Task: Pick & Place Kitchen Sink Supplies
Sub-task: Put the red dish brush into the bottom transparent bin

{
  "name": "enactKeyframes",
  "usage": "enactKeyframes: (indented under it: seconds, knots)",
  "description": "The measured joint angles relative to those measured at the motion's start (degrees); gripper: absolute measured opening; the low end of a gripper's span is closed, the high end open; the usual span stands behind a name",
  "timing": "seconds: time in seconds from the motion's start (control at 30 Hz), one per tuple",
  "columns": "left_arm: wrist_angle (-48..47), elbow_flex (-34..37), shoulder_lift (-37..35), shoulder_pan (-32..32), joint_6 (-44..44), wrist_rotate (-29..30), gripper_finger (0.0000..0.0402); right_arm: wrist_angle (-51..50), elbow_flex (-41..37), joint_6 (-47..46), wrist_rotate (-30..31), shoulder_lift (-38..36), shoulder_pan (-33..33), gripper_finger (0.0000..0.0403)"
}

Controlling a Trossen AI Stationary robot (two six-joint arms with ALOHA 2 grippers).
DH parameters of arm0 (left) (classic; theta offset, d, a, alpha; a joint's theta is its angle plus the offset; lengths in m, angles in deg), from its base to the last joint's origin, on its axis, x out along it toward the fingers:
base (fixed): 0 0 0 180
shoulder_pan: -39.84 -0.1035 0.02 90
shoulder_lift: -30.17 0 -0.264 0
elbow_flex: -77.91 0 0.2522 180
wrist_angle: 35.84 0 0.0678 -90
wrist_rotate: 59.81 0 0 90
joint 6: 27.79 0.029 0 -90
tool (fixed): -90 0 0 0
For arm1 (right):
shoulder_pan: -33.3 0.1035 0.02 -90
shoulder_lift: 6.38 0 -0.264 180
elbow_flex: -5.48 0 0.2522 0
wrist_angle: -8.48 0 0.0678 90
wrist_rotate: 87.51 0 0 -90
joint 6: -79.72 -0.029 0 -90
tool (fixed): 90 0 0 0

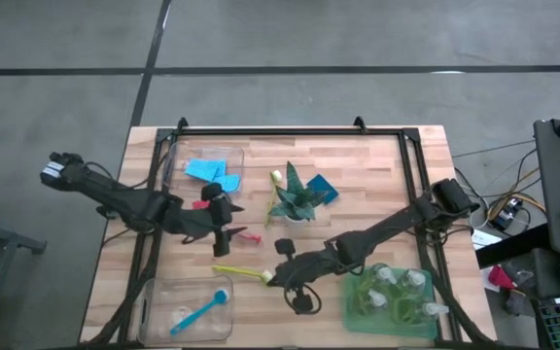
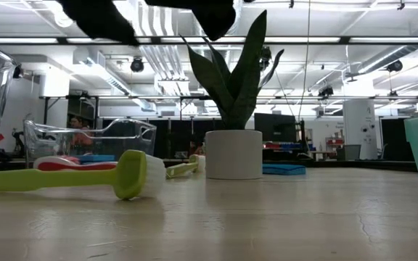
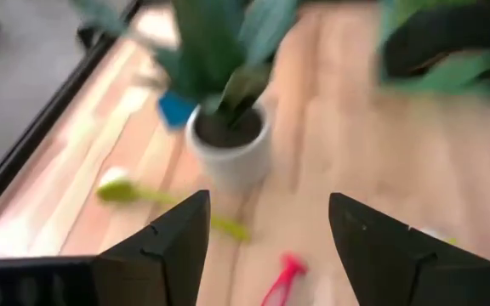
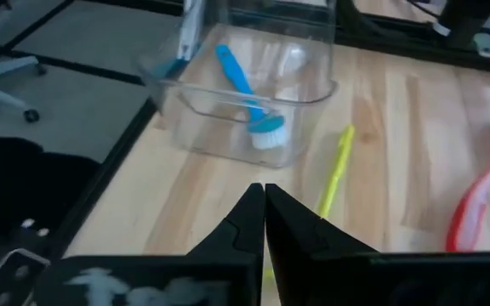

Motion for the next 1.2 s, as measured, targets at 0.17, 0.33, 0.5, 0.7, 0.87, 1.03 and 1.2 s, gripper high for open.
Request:
enactKeyframes:
  seconds: [0.17,0.33,0.5,0.7,0.87,1.03,1.2]
  knots:
    - [-6.38,-0.72,4.64,-4.09,1.23,-3.54,0.0234,-1.36,0.0,0.35,0.03,-0.67,0.32,0.0008]
    - [-10.66,-1.83,10.02,-8.44,3.24,-10.59,0.0233,-2.91,-0.1,-0.26,0.11,-1.27,0.43,0.0008]
    - [-12.05,-1.91,16.2,-10.76,7.82,-12.55,0.0234,-2.9,-0.11,-0.5,0.12,-1.29,0.62,0.0008]
    - [-12.32,-1.91,23.42,-12.12,11.31,-14.53,0.0234,-2.89,-0.17,-0.71,0.13,-1.36,0.79,0.0008]
    - [-12.1,-1.94,28.26,-12.72,11.49,-19.52,0.0234,-2.89,-0.24,-1.03,0.13,-1.38,0.79,0.0008]
    - [-11.58,-1.95,31.12,-12.74,11.37,-20.5,0.0231,-2.82,-0.26,-1.14,0.15,-1.38,0.79,0.0008]
    - [-11.17,-2.02,32.35,-12.83,10.84,-23.31,0.0201,-2.78,-0.31,-1.14,0.15,-1.38,0.79,0.0008]
